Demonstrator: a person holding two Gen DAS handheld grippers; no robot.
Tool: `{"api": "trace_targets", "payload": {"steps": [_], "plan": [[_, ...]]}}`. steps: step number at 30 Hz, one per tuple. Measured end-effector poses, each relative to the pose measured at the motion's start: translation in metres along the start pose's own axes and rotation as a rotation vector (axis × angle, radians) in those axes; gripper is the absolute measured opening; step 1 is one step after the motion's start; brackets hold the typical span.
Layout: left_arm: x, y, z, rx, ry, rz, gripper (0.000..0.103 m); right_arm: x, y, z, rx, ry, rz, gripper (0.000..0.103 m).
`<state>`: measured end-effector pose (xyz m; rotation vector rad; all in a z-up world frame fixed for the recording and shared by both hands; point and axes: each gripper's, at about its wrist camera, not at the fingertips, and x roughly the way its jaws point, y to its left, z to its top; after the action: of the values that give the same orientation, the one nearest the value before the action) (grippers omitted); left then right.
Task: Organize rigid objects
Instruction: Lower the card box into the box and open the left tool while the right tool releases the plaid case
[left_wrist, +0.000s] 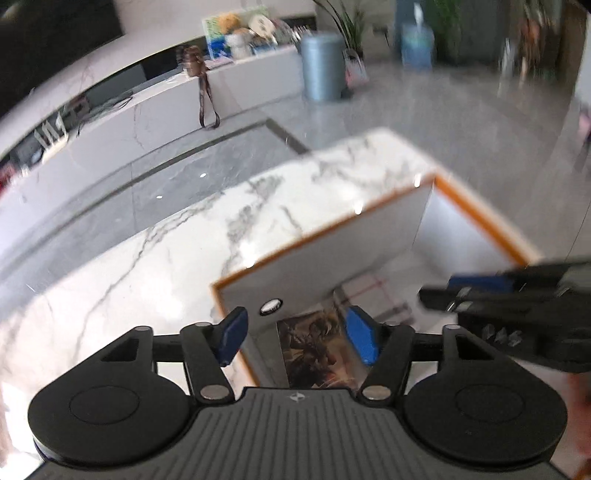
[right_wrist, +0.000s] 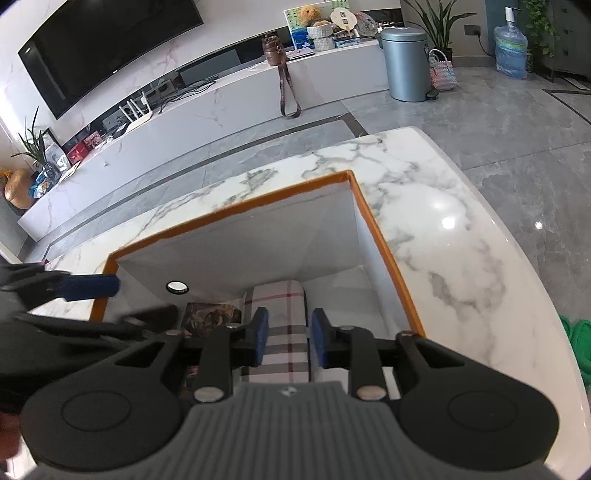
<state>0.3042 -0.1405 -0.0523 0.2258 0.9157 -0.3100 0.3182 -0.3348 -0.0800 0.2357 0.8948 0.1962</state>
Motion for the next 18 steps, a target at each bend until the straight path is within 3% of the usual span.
{"api": "trace_targets", "payload": {"steps": [5,7,8,12,16,18], "plan": [[-0.024,0.048,-0.006,-0.248,-0.062,-0.025,0.064,0.008,0.013,0.005,-0.043,0.047,0.008,0.046],[-0.025,0.065,-0.014,-0.336,-0.053,-0.076,0.060,0.017,0.016,0.007,-0.040,0.091,0.010,0.062],[-0.023,0.071,-0.017,-0.369,-0.044,-0.097,0.059,0.022,0.018,0.008,-0.044,0.113,0.007,0.065],[-0.015,0.082,-0.029,-0.412,-0.013,-0.123,0.056,0.046,0.029,0.009,-0.099,0.191,-0.044,0.068],[-0.009,0.087,-0.041,-0.458,0.003,-0.156,0.055,0.066,0.029,0.008,-0.085,0.263,-0.078,0.085],[-0.007,0.088,-0.044,-0.469,0.001,-0.171,0.054,0.073,0.025,0.010,-0.056,0.284,-0.089,0.085]]}}
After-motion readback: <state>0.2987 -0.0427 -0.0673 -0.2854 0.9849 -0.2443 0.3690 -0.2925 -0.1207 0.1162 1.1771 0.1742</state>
